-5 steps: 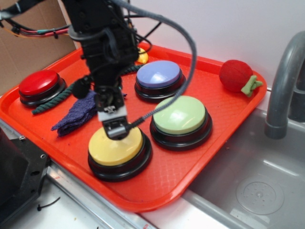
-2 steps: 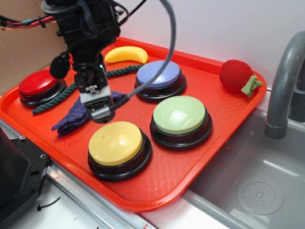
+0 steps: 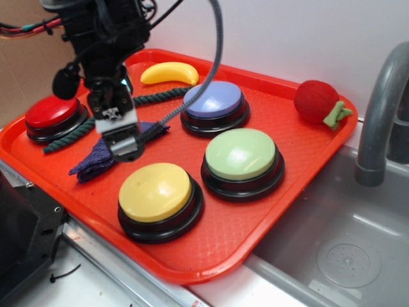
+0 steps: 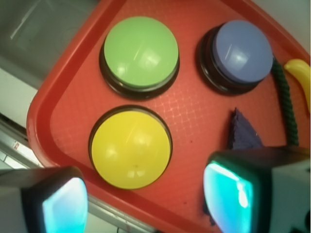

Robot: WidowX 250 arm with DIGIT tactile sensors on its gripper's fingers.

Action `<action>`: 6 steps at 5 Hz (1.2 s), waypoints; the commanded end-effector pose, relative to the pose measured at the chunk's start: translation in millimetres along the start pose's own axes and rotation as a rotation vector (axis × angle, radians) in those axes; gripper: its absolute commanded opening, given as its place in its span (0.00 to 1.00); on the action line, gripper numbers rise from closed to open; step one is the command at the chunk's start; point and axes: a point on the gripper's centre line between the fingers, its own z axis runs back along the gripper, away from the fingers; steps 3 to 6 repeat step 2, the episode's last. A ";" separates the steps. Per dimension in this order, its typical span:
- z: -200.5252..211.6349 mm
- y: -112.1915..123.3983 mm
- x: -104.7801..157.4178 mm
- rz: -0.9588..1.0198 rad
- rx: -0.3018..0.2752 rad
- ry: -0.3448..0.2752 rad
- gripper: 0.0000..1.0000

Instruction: Push the yellow button.

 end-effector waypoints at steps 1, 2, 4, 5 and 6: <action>26.8 -0.2 2.5 0.046 -0.006 -0.064 1.00; 32.3 0.0 0.9 0.066 0.022 -0.076 1.00; 32.3 0.0 0.9 0.066 0.022 -0.076 1.00; 32.3 0.0 0.9 0.066 0.022 -0.076 1.00; 32.3 0.0 0.9 0.066 0.022 -0.076 1.00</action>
